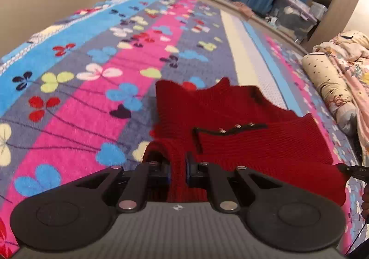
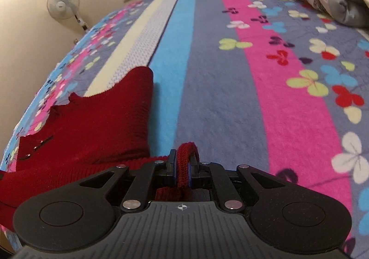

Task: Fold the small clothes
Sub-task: 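Lift the sweater side and hem with both grippers and fold toward the collar, then open both grippers and release the folded sweater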

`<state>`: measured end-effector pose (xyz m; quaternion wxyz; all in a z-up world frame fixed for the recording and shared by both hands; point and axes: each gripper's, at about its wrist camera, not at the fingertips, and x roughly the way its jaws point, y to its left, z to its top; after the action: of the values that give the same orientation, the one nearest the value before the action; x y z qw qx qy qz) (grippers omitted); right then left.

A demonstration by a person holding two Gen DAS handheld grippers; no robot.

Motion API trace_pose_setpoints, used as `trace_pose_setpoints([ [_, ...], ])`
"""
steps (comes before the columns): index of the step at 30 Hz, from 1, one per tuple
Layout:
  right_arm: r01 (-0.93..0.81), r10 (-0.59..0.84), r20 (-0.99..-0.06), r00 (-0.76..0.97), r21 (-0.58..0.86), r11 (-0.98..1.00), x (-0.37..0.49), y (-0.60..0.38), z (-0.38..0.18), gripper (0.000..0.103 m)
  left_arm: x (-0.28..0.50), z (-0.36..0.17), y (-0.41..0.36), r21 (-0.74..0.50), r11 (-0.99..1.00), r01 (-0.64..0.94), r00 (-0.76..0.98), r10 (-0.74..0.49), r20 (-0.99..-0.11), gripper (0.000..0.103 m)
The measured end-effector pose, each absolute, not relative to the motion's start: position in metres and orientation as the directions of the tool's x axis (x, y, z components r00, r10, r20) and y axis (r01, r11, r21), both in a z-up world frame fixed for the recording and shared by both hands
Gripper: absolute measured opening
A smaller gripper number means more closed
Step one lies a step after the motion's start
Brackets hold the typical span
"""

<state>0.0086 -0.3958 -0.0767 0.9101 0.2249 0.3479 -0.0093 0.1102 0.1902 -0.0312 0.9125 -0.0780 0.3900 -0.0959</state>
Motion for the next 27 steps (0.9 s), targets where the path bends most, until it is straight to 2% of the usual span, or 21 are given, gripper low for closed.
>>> trace_pose_setpoints([
  [3, 0.179, 0.157, -0.643, 0.75, 0.425, 0.887, 0.005, -0.401, -0.078, 0.014, 0.11, -0.032, 0.195, -0.238, 0.965, 0.112, 0.674, -0.249, -0.695, 0.017],
  [5, 0.189, 0.148, -0.646, 0.749, 0.422, 0.887, 0.001, -0.405, -0.076, 0.026, 0.105, -0.031, 0.2, -0.244, 0.964, 0.108, 0.677, -0.251, -0.691, 0.02],
  [7, 0.212, 0.133, -0.652, 0.746, 0.423, 0.881, -0.004, -0.412, -0.076, 0.042, 0.098, -0.028, 0.206, -0.24, 0.966, 0.1, 0.689, -0.241, -0.684, 0.03],
  [8, 0.225, 0.13, -0.654, 0.745, 0.43, 0.874, -0.007, -0.416, -0.076, 0.043, 0.094, -0.026, 0.211, -0.221, 0.971, 0.09, 0.704, -0.219, -0.675, 0.043],
  [9, 0.239, 0.123, -0.654, 0.747, 0.436, 0.868, -0.009, -0.42, -0.076, 0.043, 0.09, -0.024, 0.215, -0.212, 0.974, 0.081, 0.717, -0.205, -0.667, 0.049],
  [12, 0.264, 0.086, -0.64, 0.763, 0.43, 0.863, -0.018, -0.432, -0.07, 0.043, 0.079, -0.02, 0.241, -0.24, 0.971, 0.016, 0.739, -0.173, -0.651, 0.047],
  [15, 0.24, 0.059, -0.637, 0.769, 0.373, 0.896, -0.025, -0.437, -0.063, 0.043, 0.073, -0.024, 0.259, -0.234, 0.972, -0.03, 0.72, -0.142, -0.68, 0.047],
  [18, 0.172, 0.129, -0.676, 0.725, 0.359, 0.917, -0.026, -0.437, -0.069, 0.043, 0.073, -0.031, 0.263, -0.233, 0.973, 0.006, 0.671, -0.176, -0.721, 0.049],
  [21, 0.111, 0.158, -0.735, 0.66, 0.303, 0.946, -0.024, -0.425, -0.079, 0.043, 0.07, -0.038, 0.248, -0.16, 0.983, 0.09, 0.64, -0.18, -0.747, 0.054],
  [24, 0.045, 0.168, -0.77, 0.615, 0.246, 0.968, -0.021, -0.411, -0.086, 0.043, 0.069, -0.038, 0.236, -0.15, 0.978, 0.142, 0.642, -0.207, -0.738, 0.055],
  [27, 0.02, 0.198, -0.756, 0.623, 0.268, 0.963, -0.02, -0.406, -0.086, 0.043, 0.071, -0.035, 0.228, -0.176, 0.969, 0.175, 0.646, -0.248, -0.722, 0.059],
])
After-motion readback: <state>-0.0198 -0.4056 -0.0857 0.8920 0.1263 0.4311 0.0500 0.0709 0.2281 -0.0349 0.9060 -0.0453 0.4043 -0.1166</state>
